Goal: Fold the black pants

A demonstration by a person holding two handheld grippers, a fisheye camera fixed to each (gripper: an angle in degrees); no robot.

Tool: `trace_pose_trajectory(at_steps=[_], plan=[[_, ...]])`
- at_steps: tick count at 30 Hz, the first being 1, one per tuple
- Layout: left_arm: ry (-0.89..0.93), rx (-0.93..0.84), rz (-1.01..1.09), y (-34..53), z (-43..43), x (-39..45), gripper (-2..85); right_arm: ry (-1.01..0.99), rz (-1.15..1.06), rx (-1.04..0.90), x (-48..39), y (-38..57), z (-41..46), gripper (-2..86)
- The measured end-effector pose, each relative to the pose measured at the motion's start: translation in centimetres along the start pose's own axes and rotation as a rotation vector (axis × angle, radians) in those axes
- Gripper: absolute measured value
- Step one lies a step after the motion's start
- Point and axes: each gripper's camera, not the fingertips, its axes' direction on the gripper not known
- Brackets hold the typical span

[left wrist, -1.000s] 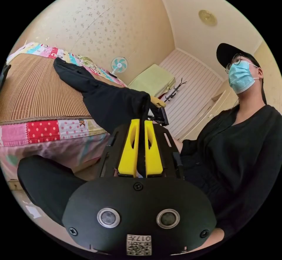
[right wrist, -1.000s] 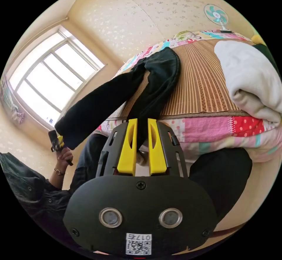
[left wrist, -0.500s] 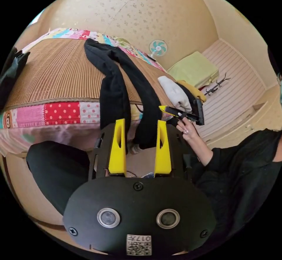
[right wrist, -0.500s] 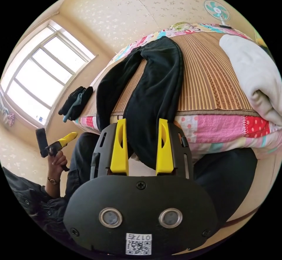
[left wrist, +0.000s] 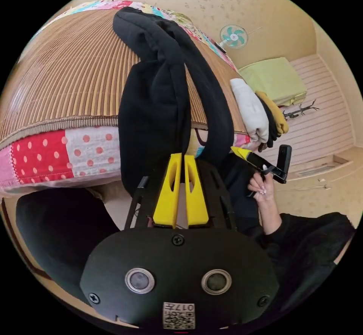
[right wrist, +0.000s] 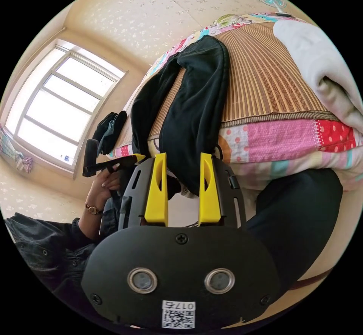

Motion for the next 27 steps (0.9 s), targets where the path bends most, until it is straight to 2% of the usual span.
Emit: trace_pose_trajectory(at_steps=[1,3,4,5,6,7,10,12,14,17,20,26,27], plan=[[0.172,0.071,0.019,1.4,-2.8,-0.8,-0.4,-0.009,0.010,0.006,0.4,-0.2,-0.4,12.5],[0.399,0.186,-0.070,4.1,-6.7,-3.8,-0.6,-0.020,0.020,0.009,0.8,-0.6,-1.0,12.5],[0.456,0.240,-0.119,6.1,-8.8,-5.4,-0.7,-0.017,0.021,0.013,0.9,-0.9,-1.4,12.5],[0.438,0.252,-0.132,7.0,-9.8,-5.9,-0.7,-0.012,0.020,0.016,1.0,-1.1,-1.6,12.6],[0.303,0.233,-0.159,8.5,-11.6,-6.1,-0.7,0.008,0.019,0.023,1.0,-1.3,-2.1,12.7],[0.093,0.162,-0.189,9.5,-12.7,-5.6,-0.7,0.034,0.018,0.027,1.1,-1.6,-2.5,12.8],[-0.275,-0.048,-0.199,10.2,-13.1,-3.8,-0.6,0.096,0.011,0.007,1.8,-2.4,-2.7,13.0],[-0.335,-0.086,-0.191,10.4,-13.0,-3.2,-0.5,0.109,0.025,-0.058,2.7,-3.2,-1.8,13.1],[-0.301,-0.038,-0.181,10.6,-13.5,-2.9,-0.1,0.112,0.021,-0.070,3.3,-3.8,-1.3,13.0],[-0.143,0.047,-0.155,10.7,-13.8,-3.2,1.7,0.138,0.020,-0.092,3.8,-4.9,-1.6,12.5],[-0.024,0.089,-0.100,10.4,-13.2,-2.7,4.1,0.067,0.032,-0.131,4.4,-5.0,-2.7,12.8],[0.112,-0.007,0.092,9.0,-7.1,1.2,4.4,0.056,0.079,-0.233,5.9,-5.9,-0.6,11.6],[0.154,-0.041,0.128,8.9,-5.7,2.4,4.5,0.045,0.095,-0.319,6.5,-6.1,0.7,10.7]])
